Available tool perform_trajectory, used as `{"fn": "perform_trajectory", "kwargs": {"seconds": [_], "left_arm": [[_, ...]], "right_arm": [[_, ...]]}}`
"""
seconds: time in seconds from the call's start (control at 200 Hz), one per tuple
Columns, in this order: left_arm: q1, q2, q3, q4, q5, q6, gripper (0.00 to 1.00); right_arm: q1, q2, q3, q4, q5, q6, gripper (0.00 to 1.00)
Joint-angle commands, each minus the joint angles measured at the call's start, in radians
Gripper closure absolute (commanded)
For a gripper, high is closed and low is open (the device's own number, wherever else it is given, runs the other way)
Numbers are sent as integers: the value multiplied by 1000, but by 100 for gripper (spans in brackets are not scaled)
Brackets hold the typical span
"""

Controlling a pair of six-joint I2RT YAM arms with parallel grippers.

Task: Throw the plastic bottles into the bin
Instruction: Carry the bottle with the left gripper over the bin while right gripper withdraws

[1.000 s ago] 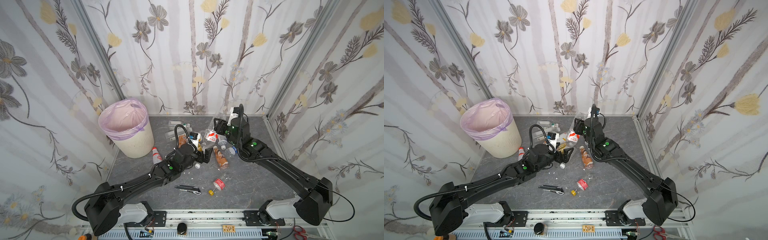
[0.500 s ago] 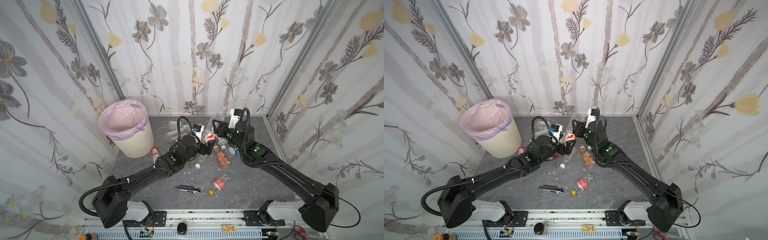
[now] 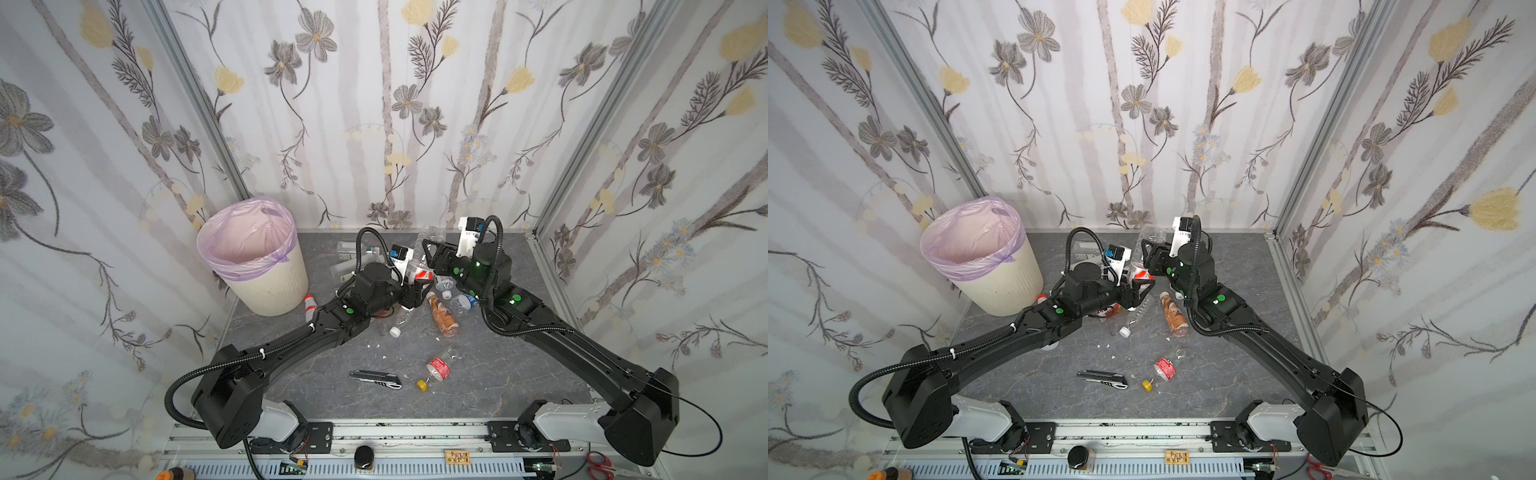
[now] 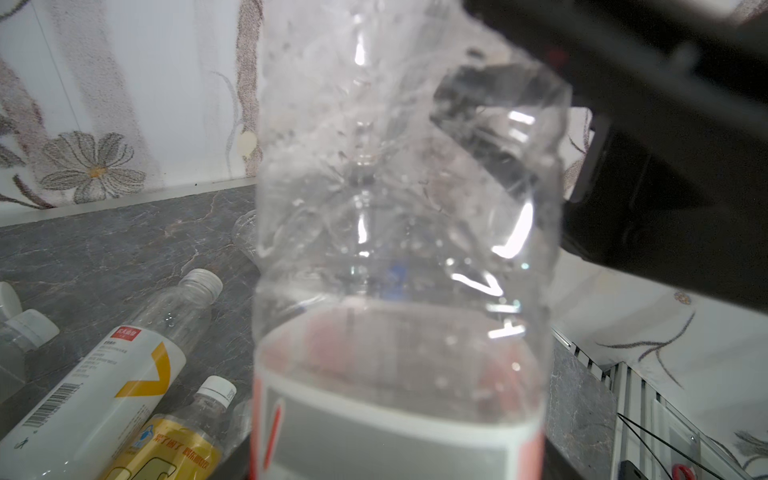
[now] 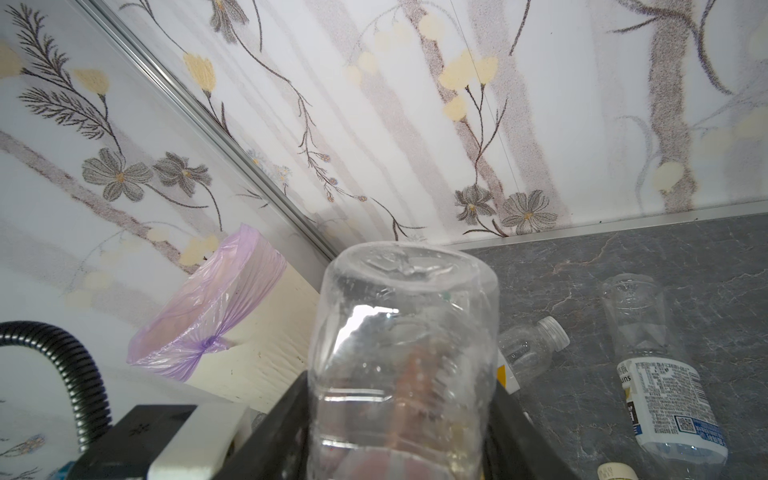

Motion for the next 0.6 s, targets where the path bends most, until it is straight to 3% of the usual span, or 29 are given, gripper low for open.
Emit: {"fn": "perform_trajectory", "kwargs": {"seconds": [0.0,0.17,0.325,0.435,0.505,0.6], "left_arm": [[2,-6,11,2,8,-3,38],[9,-11,8,-11,-30,-6,43],[15,-16,3,-17,-64,-10,45],[23,-22,7,-40,-113,-12,45],[33,-32,6,-58,-165,-14,45],[45,-68,11,-101,-274,-19,45]], "right_arm": [[-2,-1,-3,57,-6,-19,40],[-10,-1,-4,59,-11,-21,38],[-17,-7,2,51,-18,-25,28],[-22,-21,0,44,-28,-30,15],[-29,-40,-6,45,-33,-32,1],[-47,-83,-32,45,-27,-37,0]]}}
